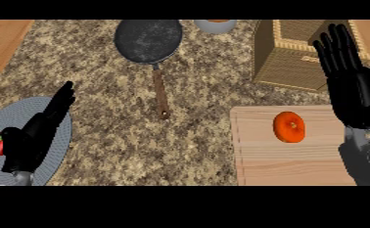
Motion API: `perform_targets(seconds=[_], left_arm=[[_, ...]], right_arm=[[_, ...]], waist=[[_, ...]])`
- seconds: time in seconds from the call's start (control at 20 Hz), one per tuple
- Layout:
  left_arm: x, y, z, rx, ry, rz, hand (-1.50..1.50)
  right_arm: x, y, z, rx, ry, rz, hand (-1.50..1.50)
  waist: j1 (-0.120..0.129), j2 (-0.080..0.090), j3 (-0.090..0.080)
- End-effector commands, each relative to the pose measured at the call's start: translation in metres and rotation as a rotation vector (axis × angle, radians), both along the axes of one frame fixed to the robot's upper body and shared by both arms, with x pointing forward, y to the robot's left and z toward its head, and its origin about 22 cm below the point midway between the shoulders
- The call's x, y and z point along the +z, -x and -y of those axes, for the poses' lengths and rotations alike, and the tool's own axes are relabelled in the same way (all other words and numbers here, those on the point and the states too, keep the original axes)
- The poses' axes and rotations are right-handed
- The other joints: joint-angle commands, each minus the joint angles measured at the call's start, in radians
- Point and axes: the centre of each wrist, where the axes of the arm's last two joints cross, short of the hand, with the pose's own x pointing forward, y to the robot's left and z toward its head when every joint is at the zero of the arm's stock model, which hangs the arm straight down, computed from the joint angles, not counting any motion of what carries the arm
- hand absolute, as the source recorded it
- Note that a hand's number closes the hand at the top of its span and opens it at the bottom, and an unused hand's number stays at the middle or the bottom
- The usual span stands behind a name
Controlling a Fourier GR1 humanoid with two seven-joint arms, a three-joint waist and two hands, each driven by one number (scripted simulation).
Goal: Pick the squash from the cutting board and place it in the basket
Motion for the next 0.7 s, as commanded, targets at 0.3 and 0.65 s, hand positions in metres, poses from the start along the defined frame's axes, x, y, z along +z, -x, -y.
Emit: perform_targets(seconds=[0.3,0.65], left_arm=[[0.006,-0.022,0.008,0.021,0.11,-0.003,0.0],[-0.004,-0.046,-0.013,0.131,0.159,-0.047,0.0]], right_arm=[[0.08,-0.025,-0.04,0.792,0.23,0.345,1.5],[0.002,0.019,-0.055,1.08,0.21,0.502,-1.5]], waist=[[0.1,0.017,-0.014],[-0.017,0.007,-0.011]])
